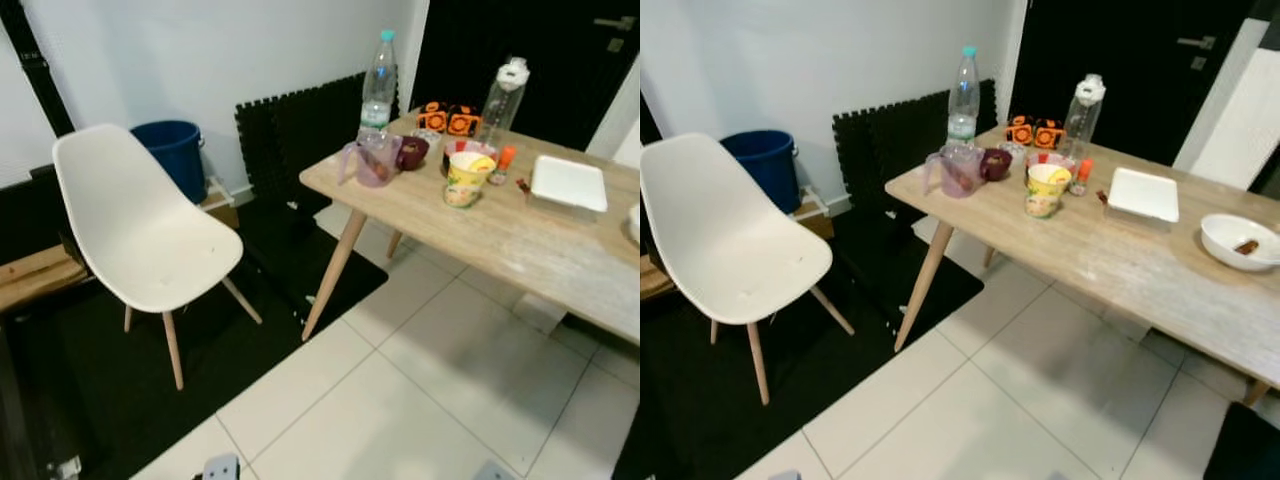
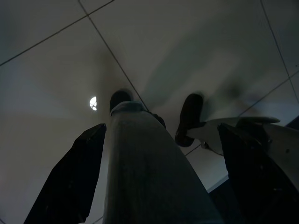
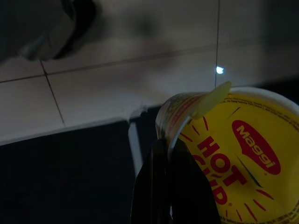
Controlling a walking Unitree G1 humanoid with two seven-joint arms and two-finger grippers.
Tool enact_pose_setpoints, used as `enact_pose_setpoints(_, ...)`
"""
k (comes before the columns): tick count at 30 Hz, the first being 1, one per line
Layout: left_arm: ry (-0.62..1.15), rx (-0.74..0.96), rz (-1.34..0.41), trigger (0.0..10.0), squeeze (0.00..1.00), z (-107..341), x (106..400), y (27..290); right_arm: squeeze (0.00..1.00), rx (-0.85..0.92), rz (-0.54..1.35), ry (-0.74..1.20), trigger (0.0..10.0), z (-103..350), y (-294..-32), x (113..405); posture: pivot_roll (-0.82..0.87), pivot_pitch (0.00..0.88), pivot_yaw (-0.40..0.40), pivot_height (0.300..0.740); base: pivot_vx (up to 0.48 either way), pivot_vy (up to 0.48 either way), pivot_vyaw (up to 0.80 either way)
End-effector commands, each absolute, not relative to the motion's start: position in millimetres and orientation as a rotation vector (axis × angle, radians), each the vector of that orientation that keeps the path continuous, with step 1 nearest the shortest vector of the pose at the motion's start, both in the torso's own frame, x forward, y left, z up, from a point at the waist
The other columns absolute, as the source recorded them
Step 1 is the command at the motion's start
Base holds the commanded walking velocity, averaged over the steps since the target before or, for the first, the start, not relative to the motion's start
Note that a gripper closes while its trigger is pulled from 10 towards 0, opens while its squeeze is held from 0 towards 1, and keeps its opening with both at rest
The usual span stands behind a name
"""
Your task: Restocking fridge
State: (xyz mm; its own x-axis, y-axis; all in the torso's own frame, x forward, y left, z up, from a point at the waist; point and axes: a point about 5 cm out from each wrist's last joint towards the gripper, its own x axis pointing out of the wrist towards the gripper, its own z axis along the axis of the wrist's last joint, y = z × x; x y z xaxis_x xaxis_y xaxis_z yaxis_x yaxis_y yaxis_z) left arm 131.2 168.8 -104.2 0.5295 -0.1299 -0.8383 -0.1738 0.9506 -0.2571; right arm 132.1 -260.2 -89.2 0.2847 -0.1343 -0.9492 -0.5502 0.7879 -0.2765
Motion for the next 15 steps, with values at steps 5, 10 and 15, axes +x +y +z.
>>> enact_pose_setpoints(5, 1.029, -0.312, 0.018, 10.0, 0.00, -105.0, 129.0, 169.7, 0.00, -0.628, 0.279, 1.302, 10.0, -94.8, -257.0, 119.0, -0.06, 0.000, -0.040, 0.740, 0.000, 0.000, -0.79)
enact_pose_setpoints(10, 1.021, -0.300, 0.020, 10.0, 0.00, -104.5, 130.1, 170.6, 0.00, -0.636, 0.252, 1.293, 10.0, -95.5, -255.6, 119.0, -0.06, 0.000, -0.040, 0.740, 0.000, 0.000, -0.80)
enact_pose_setpoints(15, 1.018, -0.293, 0.022, 10.0, 0.00, -104.3, 130.4, 171.0, 0.00, -0.642, 0.244, 1.275, 10.0, -94.1, -254.7, 124.8, -0.06, 0.000, -0.043, 0.740, 0.000, 0.000, -0.80)
